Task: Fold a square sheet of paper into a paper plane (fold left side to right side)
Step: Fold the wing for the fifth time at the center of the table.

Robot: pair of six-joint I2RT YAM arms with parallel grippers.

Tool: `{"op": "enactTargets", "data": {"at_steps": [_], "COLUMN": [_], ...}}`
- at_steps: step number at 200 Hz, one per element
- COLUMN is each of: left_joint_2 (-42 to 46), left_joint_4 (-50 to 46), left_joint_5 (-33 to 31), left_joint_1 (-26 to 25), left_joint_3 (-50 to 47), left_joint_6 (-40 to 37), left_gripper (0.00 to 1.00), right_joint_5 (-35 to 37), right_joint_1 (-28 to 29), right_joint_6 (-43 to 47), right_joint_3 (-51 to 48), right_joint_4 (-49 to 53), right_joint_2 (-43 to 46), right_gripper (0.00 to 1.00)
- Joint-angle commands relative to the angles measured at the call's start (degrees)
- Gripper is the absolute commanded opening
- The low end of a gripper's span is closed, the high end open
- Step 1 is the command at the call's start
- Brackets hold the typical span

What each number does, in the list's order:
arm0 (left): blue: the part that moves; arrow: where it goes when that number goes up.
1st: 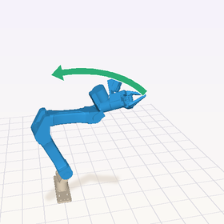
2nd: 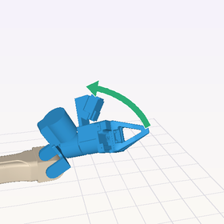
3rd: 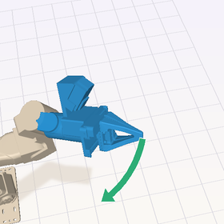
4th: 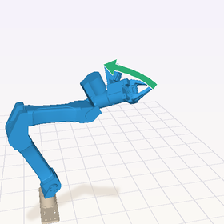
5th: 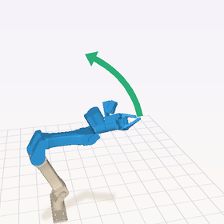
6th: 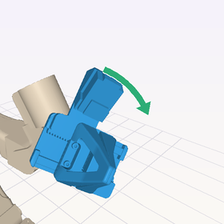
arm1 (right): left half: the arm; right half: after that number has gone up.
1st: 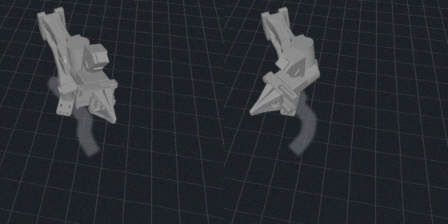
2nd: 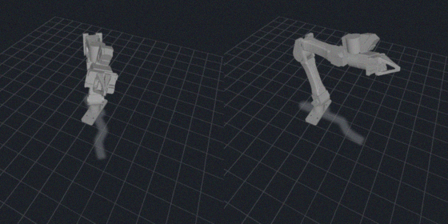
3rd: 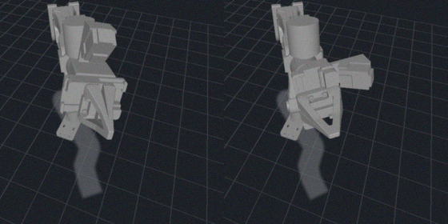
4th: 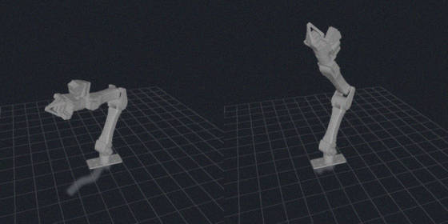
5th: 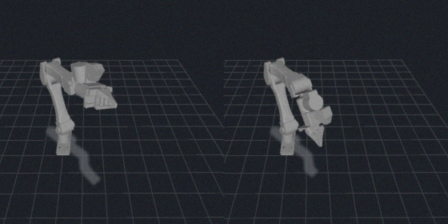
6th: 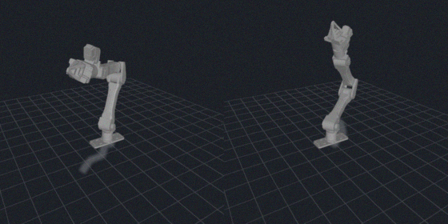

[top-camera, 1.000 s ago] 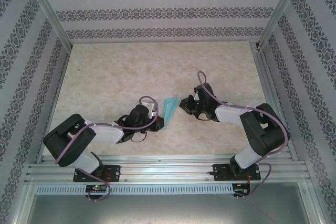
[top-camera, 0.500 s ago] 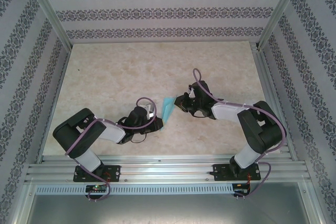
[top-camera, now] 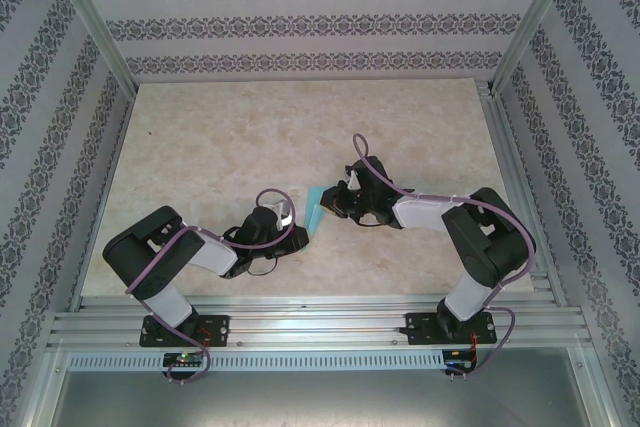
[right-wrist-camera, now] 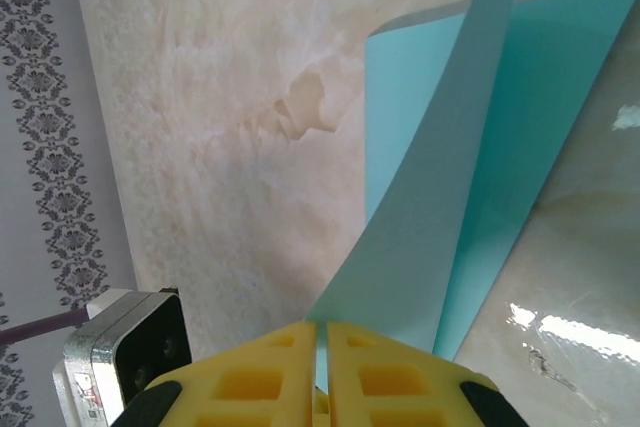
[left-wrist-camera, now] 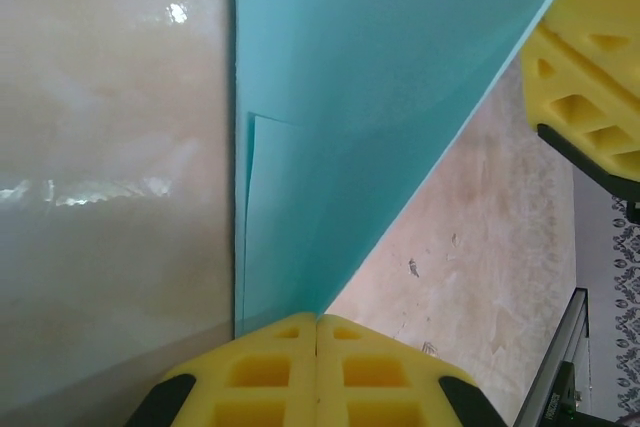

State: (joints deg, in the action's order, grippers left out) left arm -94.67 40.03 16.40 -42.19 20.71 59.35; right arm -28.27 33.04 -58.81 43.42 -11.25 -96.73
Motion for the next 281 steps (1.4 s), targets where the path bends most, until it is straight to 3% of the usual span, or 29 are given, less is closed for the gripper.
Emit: {"op": "enactTargets", "data": {"at_steps": [1,29,80,152,180,225,281], "left_joint_2": [0.3,0.3,3.0,14.2,13.9,6.8,0.8], "left_joint_4": [3.4,3.8,1.3,-14.6,-19.0,-18.1,-14.7], "left_joint_5": [-0.3,-0.1,0.2,1.4,4.3,10.1,11.5], "left_joint_1": [1.1,1.2,2.1,6.4,8.7,9.8,10.1], "left_joint_3": [-0.6,-0.7,-0.4,2.3,4.6,9.0,11.5], "left_joint_6": [1.0,1.4,1.1,-5.7,-9.6,-12.9,-12.1], "left_gripper": [0.00,0.01,0.17,0.37,0.41,0.44,0.34], "right_joint_5": [-0.7,-0.7,-0.6,-0.9,-0.8,-0.4,-0.6], "right_joint_1": [1.2,1.9,2.0,2.1,2.3,2.3,2.4], "right_joint_6": [-0.8,-1.5,-1.4,-1.4,-1.4,-1.2,-1.1], "right_joint_3": [2.0,2.8,4.1,5.0,5.0,5.2,5.9], "right_joint_4": [-2.6,-4.0,-4.4,-4.4,-4.2,-3.6,-3.2], "right_joint_2": [-1.9,-4.2,-6.7,-8.4,-8.2,-8.3,-8.5], "right_gripper": [0.12,0.13,0.13,0.14,0.14,0.15,0.16]}}
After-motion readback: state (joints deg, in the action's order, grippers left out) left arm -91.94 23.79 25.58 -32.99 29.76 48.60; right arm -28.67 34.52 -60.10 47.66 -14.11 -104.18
